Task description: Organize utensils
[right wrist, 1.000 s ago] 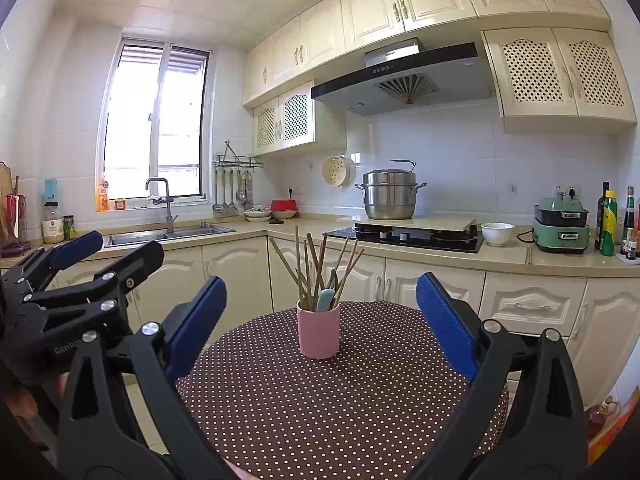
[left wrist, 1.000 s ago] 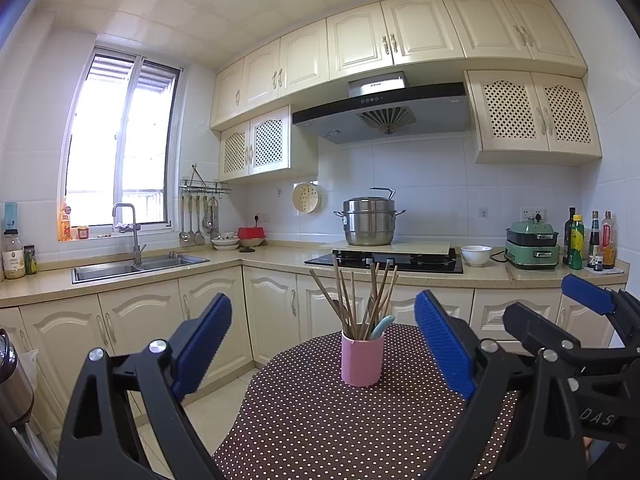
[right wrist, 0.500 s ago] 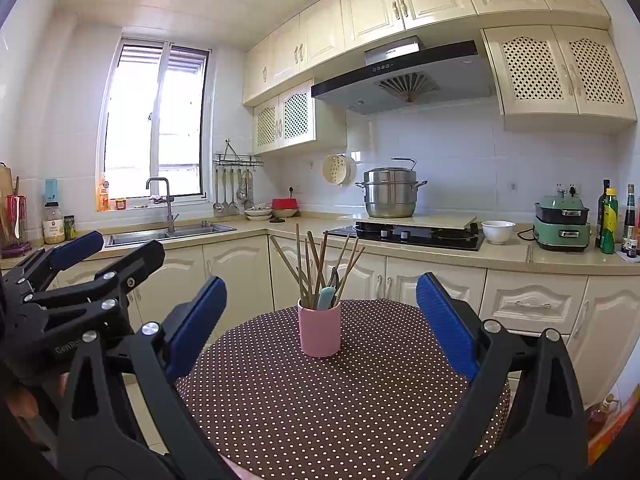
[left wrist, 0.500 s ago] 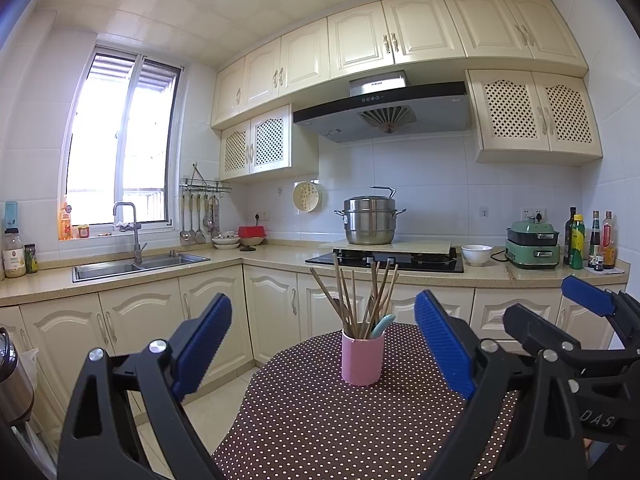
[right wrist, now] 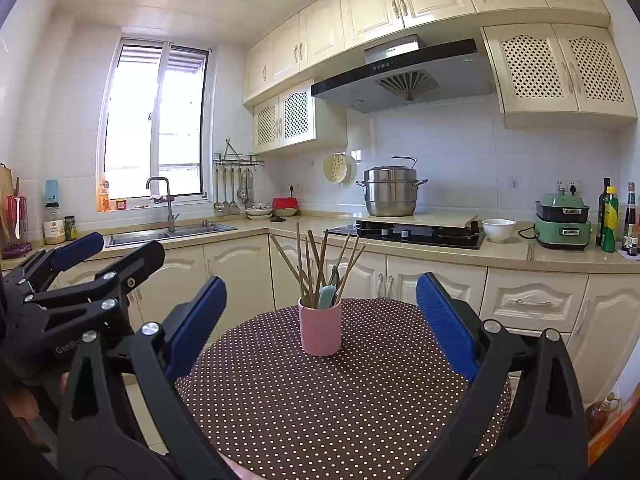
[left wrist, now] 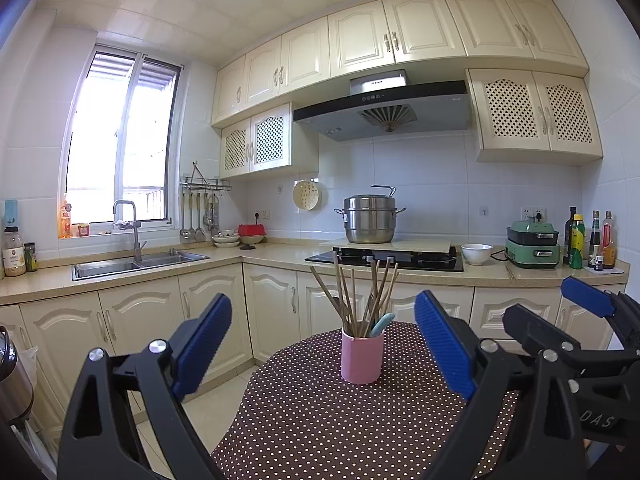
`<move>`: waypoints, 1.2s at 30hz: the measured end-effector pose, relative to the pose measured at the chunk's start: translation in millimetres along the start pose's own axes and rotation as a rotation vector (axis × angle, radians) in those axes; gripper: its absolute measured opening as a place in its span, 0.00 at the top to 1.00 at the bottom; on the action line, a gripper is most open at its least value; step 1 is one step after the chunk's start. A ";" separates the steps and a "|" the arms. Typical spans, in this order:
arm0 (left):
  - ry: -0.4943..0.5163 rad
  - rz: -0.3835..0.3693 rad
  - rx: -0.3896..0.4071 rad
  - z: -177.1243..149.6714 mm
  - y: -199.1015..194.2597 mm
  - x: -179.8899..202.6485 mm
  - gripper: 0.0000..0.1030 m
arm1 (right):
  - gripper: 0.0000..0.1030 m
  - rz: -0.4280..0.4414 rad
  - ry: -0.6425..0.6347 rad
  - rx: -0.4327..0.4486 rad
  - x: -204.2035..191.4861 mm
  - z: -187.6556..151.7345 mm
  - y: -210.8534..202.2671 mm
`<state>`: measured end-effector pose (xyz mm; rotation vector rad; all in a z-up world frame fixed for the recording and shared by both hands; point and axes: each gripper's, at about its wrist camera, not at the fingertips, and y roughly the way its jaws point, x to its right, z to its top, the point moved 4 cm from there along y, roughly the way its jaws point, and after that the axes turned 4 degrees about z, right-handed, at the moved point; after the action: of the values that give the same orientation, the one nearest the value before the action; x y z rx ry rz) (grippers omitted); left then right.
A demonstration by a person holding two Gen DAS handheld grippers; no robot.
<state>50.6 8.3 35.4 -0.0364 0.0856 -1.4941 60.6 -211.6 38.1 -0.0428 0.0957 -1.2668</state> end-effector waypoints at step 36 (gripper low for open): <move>-0.004 0.006 -0.008 0.3 1.6 -3.8 0.12 | 0.09 0.003 0.001 -0.007 -2.3 -1.7 3.0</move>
<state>51.9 12.1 35.7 -0.0456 0.0880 -1.4876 62.6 -208.5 36.3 -0.0483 0.1008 -1.2633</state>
